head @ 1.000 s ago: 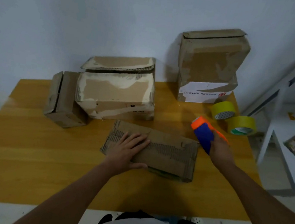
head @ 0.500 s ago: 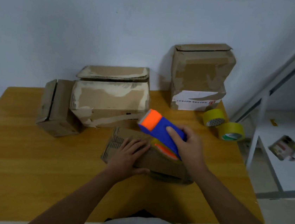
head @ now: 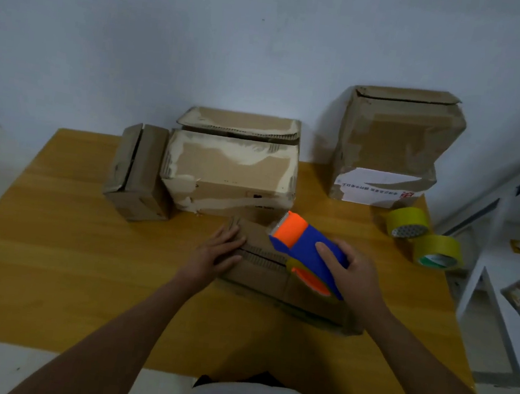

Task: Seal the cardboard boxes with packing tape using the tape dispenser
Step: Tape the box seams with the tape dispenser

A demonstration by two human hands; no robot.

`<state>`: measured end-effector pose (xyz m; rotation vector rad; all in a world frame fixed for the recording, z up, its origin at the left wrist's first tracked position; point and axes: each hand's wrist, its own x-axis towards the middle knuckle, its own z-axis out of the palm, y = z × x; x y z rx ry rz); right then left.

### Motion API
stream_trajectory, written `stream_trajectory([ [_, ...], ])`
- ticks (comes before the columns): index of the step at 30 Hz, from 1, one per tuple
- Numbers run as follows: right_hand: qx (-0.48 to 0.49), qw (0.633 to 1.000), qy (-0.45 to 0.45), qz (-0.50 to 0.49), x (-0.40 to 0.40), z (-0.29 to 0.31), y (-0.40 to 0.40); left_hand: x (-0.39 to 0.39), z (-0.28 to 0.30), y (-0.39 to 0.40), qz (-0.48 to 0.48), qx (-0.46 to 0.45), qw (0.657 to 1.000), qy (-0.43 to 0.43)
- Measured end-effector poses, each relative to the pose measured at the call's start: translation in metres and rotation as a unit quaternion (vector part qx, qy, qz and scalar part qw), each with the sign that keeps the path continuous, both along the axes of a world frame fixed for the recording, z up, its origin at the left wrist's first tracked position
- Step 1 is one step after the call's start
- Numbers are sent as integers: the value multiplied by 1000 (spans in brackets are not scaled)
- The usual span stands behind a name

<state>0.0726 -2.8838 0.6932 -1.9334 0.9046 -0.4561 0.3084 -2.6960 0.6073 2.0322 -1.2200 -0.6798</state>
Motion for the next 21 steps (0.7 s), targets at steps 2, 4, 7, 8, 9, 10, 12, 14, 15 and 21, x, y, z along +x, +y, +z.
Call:
stream_trajectory([
  [2,7,1000,6,5,4,3,-2,-2,-3,-3,19,-20,1000,6],
  [4,11,1000,7,6,13,8,1,-1,-5,-4,25,-26,999,1],
  [7,-2,1000,13,29,26,12,10,1,-8,-4,31,-23,999,-15],
  [8,-7,999,16,34,28,12,13,0,-9,-4,32,-19,999,-21],
  [9,-12,999,19,38,29,12,14,0,-8,-4,29,-13,999,-32],
  [10,-13,999,19,40,29,12,14,-1,-6,-4,24,-3,999,-47],
  [12,-14,999,13,40,28,13,14,-1,0,-5,8,21,996,-88],
  [14,-19,999,7,39,27,12,13,-3,12,-8,-5,34,990,-135],
  [15,-21,999,7,37,27,10,13,-7,20,-11,5,28,991,-129],
  [21,-27,999,-3,33,26,6,12,-36,74,-33,222,36,888,401],
])
